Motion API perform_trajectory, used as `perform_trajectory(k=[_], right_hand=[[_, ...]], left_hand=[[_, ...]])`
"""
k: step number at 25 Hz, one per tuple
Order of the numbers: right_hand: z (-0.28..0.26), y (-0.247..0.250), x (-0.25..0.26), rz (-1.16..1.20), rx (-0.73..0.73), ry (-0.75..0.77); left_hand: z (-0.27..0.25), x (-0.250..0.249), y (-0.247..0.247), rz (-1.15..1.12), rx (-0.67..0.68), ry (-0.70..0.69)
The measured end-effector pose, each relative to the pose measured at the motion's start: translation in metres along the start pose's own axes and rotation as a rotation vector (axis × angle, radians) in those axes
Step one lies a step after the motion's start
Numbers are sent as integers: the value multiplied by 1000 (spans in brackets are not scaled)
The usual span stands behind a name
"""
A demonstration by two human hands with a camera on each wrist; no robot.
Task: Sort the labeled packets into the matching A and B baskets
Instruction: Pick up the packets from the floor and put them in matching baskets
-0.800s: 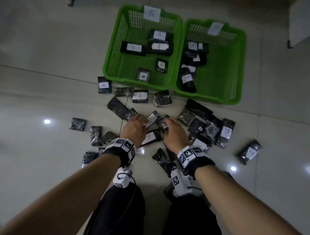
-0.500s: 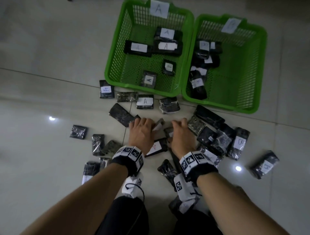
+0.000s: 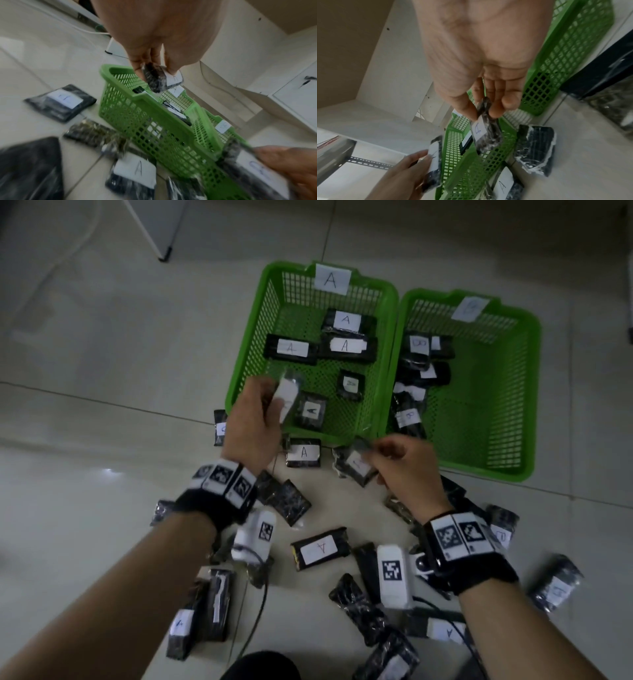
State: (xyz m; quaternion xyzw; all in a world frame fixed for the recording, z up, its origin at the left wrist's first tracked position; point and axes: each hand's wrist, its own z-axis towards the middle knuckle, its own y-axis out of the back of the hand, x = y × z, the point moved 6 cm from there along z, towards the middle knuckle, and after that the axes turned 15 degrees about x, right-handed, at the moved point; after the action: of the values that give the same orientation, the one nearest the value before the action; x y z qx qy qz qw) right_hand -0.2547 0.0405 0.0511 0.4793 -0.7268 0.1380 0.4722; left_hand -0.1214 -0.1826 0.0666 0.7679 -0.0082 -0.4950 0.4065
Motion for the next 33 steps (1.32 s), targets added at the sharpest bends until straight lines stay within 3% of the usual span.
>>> perform_trajectory(k=[4,8,10,12,15,18,20,22,24,27,30,33], right_hand=[[24,-6,20,63,-109,53],[58,-23,39,-196,-214,190],[80,-33,37,-306,-207,147],[101,-40,30,-384,-115,41],[109,-38,32,-416,-30,-19],[84,-29,53,-506,-237,172],[49,-39,61,-517,-321,336],[21,-70,48,-490,-212,431],[8,-105,24,-550,-38,436],[18,-137,-4,-777,183,266],[39,-149,-24,-989,321,-5],[41,-146,-28,-1109,269,3]], left_hand=[[60,15,-7,254,76,-53],[85,39,-28,452,356,175],[83,45,-36,531,517,257],[75,47,-35,545,551,287],[51,35,-21,395,366,112],[-2,22,1,250,52,-114],[-44,34,8,192,-74,-116],[-75,61,-4,220,-6,-39],[-91,87,-25,327,199,14],[-95,106,-44,517,396,11],[-91,110,-49,661,421,22],[-83,114,-48,734,400,31]])
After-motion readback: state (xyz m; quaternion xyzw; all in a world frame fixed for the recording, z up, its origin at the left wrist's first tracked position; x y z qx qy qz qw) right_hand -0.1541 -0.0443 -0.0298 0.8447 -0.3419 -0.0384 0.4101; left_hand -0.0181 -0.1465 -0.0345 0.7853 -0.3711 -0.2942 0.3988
